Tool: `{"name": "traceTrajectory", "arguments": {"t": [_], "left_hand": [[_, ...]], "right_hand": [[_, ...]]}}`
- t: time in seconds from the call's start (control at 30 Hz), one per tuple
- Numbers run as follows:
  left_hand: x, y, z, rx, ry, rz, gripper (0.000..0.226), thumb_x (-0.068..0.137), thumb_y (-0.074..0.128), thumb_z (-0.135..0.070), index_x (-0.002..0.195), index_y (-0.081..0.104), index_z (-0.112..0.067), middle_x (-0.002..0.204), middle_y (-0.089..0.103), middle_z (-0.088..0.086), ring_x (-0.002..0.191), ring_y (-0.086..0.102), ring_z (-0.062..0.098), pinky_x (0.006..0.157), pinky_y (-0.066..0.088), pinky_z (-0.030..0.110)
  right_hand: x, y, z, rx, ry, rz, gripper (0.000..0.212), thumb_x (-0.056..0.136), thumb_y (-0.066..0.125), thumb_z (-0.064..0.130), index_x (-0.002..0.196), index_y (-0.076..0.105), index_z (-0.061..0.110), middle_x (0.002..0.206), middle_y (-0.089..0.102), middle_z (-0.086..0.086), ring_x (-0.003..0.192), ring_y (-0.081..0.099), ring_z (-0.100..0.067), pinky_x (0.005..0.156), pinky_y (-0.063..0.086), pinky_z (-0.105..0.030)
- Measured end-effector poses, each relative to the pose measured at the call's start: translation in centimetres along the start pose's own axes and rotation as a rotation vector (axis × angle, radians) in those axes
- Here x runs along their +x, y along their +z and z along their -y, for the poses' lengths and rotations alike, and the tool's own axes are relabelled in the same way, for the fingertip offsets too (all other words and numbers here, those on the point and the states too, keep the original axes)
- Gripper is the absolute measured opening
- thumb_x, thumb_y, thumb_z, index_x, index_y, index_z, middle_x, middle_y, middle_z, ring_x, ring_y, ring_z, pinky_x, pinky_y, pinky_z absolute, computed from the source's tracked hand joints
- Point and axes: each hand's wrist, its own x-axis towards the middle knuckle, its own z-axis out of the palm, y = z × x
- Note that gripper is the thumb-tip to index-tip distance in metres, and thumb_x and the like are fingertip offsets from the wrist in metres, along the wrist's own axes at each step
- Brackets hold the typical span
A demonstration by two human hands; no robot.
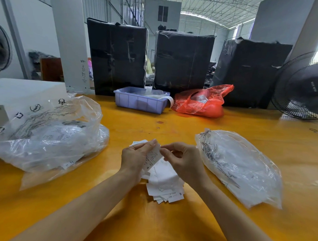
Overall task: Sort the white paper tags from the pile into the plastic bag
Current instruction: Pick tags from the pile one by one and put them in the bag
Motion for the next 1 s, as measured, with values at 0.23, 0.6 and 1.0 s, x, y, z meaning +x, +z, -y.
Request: {"name": "traceTrajectory", "arguments": {"t": [0.23, 0.6, 1.0], "left_hand": [[-0.1, 0.2, -0.4, -0.078, -0.063, 0.134, 0.027, 0.077, 0.073, -0.020, 0.095, 0.068, 0.000, 0.080, 0.068, 0.011, 0.065, 0.065, 0.021, 0.050, 0.053, 0.025], [0.7, -1.1, -0.6, 0.279, -0.116, 0.344, 0.016, 0.072, 0.077, -0.017, 0.083, 0.072, -0.006, 0.075, 0.074, 0.010, 0.054, 0.066, 0.013, 0.047, 0.051, 0.018], [1.5, -1.9, -3.1, 0.625, 0.294, 0.329, 0.013, 0.084, 0.071, -0.013, 0.078, 0.068, -0.001, 0.067, 0.065, 0.000, 0.044, 0.051, -0.001, 0.046, 0.042, 0.015]], "right_hand": [[0.3, -0.5, -0.2, 0.180, 0.146, 0.013, 0.010, 0.080, 0.073, 0.008, 0.089, 0.068, 0.010, 0.082, 0.071, -0.010, 0.071, 0.068, -0.019, 0.064, 0.057, -0.027], [1.1, -1.9, -1.2, 0.463, 0.308, -0.161, 0.012, 0.082, 0.068, 0.001, 0.077, 0.069, 0.012, 0.073, 0.072, -0.006, 0.068, 0.070, -0.016, 0.061, 0.056, -0.023], [0.7, -1.8, -0.5, -0.022, -0.118, -0.287, 0.013, 0.077, 0.073, -0.001, 0.085, 0.072, 0.008, 0.074, 0.070, 0.004, 0.066, 0.069, -0.006, 0.062, 0.056, -0.019]]}}
